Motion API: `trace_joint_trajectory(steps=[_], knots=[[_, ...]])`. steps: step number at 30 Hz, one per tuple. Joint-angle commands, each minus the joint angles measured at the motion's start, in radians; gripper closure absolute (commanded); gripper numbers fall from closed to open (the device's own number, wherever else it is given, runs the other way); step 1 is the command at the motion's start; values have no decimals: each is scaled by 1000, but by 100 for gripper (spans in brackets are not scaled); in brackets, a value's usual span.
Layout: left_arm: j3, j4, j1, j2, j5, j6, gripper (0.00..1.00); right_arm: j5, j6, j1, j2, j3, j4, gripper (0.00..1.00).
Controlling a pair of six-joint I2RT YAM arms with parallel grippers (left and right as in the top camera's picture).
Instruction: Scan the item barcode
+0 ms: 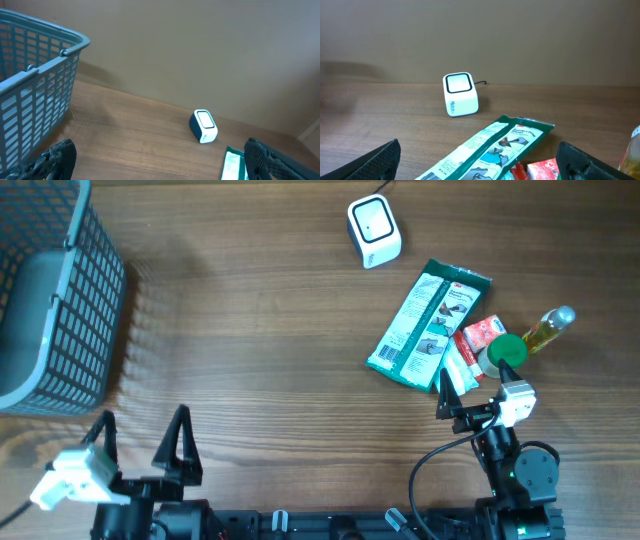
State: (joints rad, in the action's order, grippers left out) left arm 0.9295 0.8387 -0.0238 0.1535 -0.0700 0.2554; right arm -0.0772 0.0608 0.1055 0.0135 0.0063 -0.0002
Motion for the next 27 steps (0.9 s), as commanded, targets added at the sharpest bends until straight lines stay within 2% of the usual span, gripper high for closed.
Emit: trace_joint_trajectory(steps=[1, 4, 9, 11, 14, 18, 20, 27], knots=[[-80, 3, 7, -77, 19, -16, 0, 16, 18, -5, -9, -1, 2, 0], [-164, -60, 7, -127, 19, -16, 0, 16, 18, -5, -9, -1, 2, 0], [-309, -271, 7, -150, 15, 28, 0, 16, 18, -5, -9, -1, 2, 0], [-381, -438, 7, -150, 15, 48, 0, 16, 18, -5, -9, -1, 2, 0], [-523, -791, 7, -150, 15, 48, 0, 16, 18, -5, -9, -1, 2, 0], [-684, -1148, 7, -150, 15, 48, 0, 16, 18, -5, -9, -1, 2, 0], [-736, -1219, 7, -150, 16, 48, 0, 16, 18, -5, -9, -1, 2, 0], [-838, -1228, 6, -150, 20, 48, 0, 16, 18, -5, -9, -1, 2, 0]])
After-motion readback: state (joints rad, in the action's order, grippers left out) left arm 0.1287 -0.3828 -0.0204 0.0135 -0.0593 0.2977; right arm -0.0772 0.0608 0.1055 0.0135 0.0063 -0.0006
